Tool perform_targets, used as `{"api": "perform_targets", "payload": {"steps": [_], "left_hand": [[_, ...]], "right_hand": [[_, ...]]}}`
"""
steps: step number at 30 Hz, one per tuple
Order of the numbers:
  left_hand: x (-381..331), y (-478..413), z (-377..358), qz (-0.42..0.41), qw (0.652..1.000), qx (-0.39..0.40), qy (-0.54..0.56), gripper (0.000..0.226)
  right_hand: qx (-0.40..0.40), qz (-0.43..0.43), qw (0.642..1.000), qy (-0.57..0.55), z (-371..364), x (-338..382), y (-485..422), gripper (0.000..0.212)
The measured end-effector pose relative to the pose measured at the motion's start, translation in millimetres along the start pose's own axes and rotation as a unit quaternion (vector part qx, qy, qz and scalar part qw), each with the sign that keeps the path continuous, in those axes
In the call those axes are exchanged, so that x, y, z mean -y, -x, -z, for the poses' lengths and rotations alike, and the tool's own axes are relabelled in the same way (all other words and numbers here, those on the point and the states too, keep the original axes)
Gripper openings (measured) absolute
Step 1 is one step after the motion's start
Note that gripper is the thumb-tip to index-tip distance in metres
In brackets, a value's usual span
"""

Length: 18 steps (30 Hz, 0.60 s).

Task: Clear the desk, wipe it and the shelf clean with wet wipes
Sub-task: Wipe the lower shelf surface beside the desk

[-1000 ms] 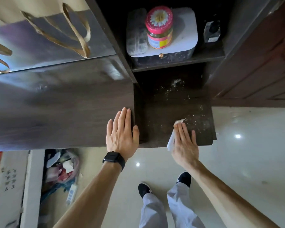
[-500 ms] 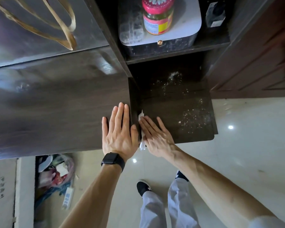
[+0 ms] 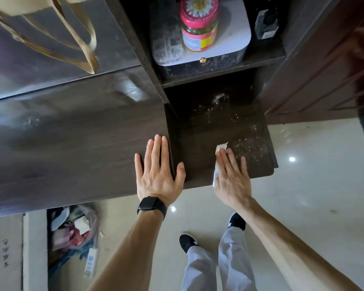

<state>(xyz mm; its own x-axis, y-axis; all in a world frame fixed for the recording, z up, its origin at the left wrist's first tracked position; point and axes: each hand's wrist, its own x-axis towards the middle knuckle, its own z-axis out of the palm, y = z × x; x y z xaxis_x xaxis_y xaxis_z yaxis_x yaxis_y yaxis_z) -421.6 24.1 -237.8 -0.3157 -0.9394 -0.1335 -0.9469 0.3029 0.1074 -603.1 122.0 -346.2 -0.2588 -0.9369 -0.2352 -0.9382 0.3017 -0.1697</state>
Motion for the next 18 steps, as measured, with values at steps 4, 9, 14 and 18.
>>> {"api": "perform_targets", "payload": {"steps": [4, 9, 14, 18], "left_hand": [[0, 0, -4, -0.003, 1.0, -0.008, 0.007, 0.076], [2, 1, -4, -0.006, 1.0, -0.004, 0.005, 0.078], [2, 0, -2, -0.003, 1.0, 0.005, 0.004, 0.079], [2, -1, -3, -0.004, 1.0, 0.005, 0.007, 0.079]], "right_hand": [[0.03, 0.094, 0.994, -0.052, -18, 56, -17, 0.071], [0.04, 0.165, 0.985, -0.014, -23, 42, -11, 0.067], [0.004, -0.078, 0.997, -0.016, -13, -31, 14, 0.066], [0.012, -0.028, 0.999, -0.044, -20, 14, 13, 0.064]]}}
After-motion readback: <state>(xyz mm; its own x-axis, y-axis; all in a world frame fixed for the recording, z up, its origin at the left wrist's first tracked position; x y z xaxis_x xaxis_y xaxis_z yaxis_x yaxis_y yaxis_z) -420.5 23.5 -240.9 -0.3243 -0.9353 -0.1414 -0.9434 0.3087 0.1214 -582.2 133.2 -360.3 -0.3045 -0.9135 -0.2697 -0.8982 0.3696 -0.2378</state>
